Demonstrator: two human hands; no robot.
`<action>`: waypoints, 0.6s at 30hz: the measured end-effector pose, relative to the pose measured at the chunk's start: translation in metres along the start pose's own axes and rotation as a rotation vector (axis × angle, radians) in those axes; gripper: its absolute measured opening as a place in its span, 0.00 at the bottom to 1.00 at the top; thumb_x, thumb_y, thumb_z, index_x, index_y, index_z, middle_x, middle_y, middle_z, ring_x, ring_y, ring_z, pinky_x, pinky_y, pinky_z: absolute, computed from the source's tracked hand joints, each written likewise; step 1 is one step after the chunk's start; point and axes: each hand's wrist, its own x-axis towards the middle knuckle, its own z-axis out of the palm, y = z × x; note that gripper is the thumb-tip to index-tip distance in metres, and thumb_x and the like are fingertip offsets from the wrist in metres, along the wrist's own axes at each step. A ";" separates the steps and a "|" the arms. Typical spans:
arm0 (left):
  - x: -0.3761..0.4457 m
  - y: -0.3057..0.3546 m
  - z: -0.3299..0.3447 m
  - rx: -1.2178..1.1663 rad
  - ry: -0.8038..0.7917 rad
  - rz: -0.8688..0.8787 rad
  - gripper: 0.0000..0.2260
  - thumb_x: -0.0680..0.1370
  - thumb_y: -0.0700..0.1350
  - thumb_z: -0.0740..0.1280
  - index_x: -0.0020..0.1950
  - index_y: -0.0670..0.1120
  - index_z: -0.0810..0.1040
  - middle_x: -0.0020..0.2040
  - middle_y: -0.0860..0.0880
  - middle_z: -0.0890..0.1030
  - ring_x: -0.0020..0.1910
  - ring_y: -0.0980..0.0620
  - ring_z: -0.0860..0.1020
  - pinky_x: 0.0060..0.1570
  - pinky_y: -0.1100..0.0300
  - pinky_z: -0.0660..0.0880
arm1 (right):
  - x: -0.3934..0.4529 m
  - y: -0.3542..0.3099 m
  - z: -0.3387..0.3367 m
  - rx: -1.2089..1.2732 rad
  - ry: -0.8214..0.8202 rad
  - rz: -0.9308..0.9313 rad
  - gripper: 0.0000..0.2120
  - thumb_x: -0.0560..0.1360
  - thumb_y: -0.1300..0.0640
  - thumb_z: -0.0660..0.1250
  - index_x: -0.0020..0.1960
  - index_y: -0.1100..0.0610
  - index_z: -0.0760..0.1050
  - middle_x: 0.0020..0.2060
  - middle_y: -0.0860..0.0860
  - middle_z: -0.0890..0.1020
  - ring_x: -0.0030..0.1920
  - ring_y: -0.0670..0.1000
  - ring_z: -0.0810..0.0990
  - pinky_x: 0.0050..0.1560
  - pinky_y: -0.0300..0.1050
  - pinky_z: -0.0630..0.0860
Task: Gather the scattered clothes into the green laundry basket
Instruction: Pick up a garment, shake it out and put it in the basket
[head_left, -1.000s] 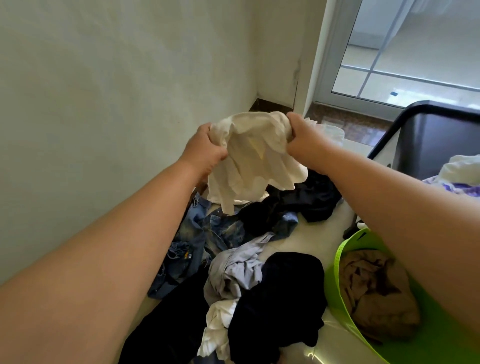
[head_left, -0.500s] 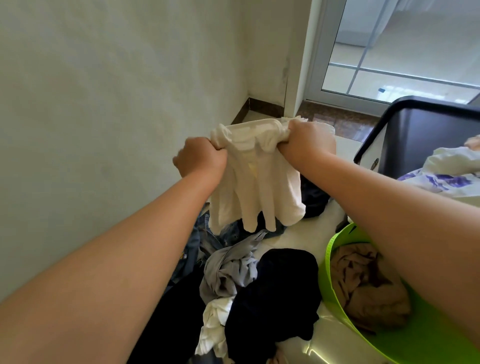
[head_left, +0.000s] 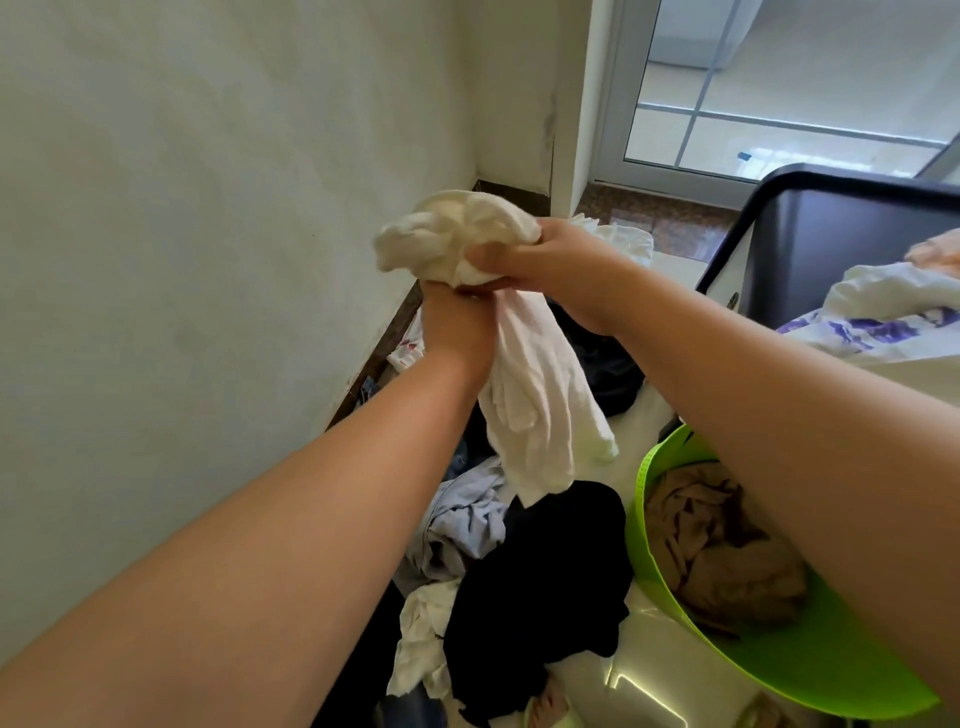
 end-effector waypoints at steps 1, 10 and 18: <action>0.007 -0.002 0.001 -0.042 0.083 -0.064 0.19 0.80 0.43 0.63 0.69 0.38 0.68 0.62 0.39 0.77 0.61 0.42 0.76 0.57 0.55 0.72 | -0.007 0.002 0.000 -0.017 -0.022 -0.040 0.11 0.71 0.48 0.74 0.50 0.51 0.80 0.44 0.44 0.85 0.47 0.41 0.83 0.52 0.37 0.77; -0.036 0.035 0.023 -0.678 -0.186 -0.420 0.15 0.82 0.51 0.60 0.60 0.39 0.72 0.50 0.38 0.80 0.46 0.40 0.81 0.46 0.44 0.80 | -0.035 0.123 -0.018 -0.497 0.202 0.652 0.60 0.65 0.47 0.78 0.78 0.53 0.37 0.76 0.59 0.54 0.72 0.63 0.61 0.69 0.59 0.64; -0.057 0.052 0.036 -1.079 -0.369 -0.470 0.11 0.83 0.43 0.58 0.53 0.38 0.75 0.42 0.39 0.80 0.40 0.42 0.78 0.30 0.52 0.80 | -0.023 0.139 -0.043 0.034 0.521 0.518 0.20 0.80 0.59 0.57 0.71 0.63 0.66 0.66 0.60 0.73 0.65 0.61 0.73 0.56 0.47 0.72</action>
